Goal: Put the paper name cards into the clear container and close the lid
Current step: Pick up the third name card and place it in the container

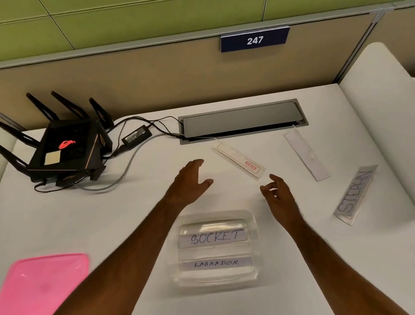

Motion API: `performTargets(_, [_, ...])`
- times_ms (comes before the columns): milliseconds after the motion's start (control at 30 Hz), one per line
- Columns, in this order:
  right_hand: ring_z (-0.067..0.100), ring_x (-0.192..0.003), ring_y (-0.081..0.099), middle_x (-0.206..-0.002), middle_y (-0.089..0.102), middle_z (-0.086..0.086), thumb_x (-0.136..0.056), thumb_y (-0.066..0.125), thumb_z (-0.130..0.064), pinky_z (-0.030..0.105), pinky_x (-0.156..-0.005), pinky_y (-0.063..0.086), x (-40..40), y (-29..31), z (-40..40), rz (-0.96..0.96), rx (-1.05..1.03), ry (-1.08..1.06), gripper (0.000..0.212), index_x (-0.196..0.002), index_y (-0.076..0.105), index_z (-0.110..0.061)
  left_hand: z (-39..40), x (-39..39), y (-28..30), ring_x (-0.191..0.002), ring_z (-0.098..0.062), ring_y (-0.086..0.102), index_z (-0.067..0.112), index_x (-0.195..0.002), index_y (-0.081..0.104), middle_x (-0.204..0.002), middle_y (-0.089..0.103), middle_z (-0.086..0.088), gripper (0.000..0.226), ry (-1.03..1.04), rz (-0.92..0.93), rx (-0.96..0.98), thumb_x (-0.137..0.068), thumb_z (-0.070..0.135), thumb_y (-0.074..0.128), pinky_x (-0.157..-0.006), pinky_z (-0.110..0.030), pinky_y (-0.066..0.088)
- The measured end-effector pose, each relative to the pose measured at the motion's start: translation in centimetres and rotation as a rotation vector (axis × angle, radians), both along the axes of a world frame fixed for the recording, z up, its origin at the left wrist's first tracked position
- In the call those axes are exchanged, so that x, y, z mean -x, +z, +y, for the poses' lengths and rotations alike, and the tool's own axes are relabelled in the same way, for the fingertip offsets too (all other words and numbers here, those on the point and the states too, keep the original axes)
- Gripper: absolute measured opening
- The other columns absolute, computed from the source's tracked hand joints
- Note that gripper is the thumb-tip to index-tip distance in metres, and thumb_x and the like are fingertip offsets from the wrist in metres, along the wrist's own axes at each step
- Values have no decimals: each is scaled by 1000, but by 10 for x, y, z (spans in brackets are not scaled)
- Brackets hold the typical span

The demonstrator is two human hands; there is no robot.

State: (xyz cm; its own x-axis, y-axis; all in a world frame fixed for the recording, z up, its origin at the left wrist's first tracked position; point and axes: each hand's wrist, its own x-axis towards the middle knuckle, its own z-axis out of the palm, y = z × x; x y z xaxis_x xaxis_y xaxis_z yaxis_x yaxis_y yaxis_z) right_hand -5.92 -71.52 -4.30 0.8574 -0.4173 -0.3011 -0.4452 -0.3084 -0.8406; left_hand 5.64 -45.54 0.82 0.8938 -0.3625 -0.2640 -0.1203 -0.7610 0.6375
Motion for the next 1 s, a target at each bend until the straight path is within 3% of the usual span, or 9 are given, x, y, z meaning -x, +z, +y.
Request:
performTargets(100, [27, -103, 66, -117, 63, 7, -97, 65, -26, 47, -95, 54, -13, -9, -5, 31, -45, -13, 54, -145, 44, -16, -16, -23, -6, -139, -23, 41, 19, -151, 32, -155, 39, -3, 74, 78, 120, 66, -91, 41, 68, -112, -46, 39])
performTargets(333, [25, -100, 69, -100, 65, -1, -95, 68, -28, 33, -81, 54, -39, -22, -9, 82, -92, -28, 45, -134, 45, -24, -47, -69, -23, -144, -25, 36, 19, -156, 24, -161, 31, -4, 83, 138, 194, 66, -90, 38, 71, -116, -45, 35])
performTargets(533, [24, -101, 69, -110, 70, 2, -94, 68, -34, 48, -94, 56, -50, -32, -10, 122, -111, -54, 35, -122, 48, -30, -65, -90, -36, -147, -27, 32, 18, -157, 17, -161, 31, -4, 86, 130, 188, 37, -92, 30, 71, -116, -41, 30])
performTargets(733, [28, -109, 67, -128, 67, 2, -98, 60, -33, 50, -99, 53, -56, -37, -9, 103, -81, -23, 19, -114, 52, -27, -73, -98, -44, -144, -27, 37, 17, -156, 22, -158, 37, -5, 74, 122, 208, 58, -96, 23, 64, -116, -41, 33])
performTargets(867, [30, -110, 66, -124, 68, 5, -101, 55, -29, 52, -100, 52, -58, -38, -8, 77, -100, -14, 8, -107, 56, -23, -75, -96, -45, -142, -26, 39, 17, -154, 26, -155, 41, -6, 72, 138, 215, 84, -95, 21, 66, -116, -41, 37])
performTargets(1000, [32, -109, 66, -122, 68, 9, -103, 54, -27, 54, -99, 52, -58, -34, -7, 62, -114, -38, 11, -108, 56, -18, -72, -92, -44, -142, -26, 39, 19, -154, 26, -155, 41, -5, 74, 142, 211, 83, -93, 22, 69, -115, -42, 38])
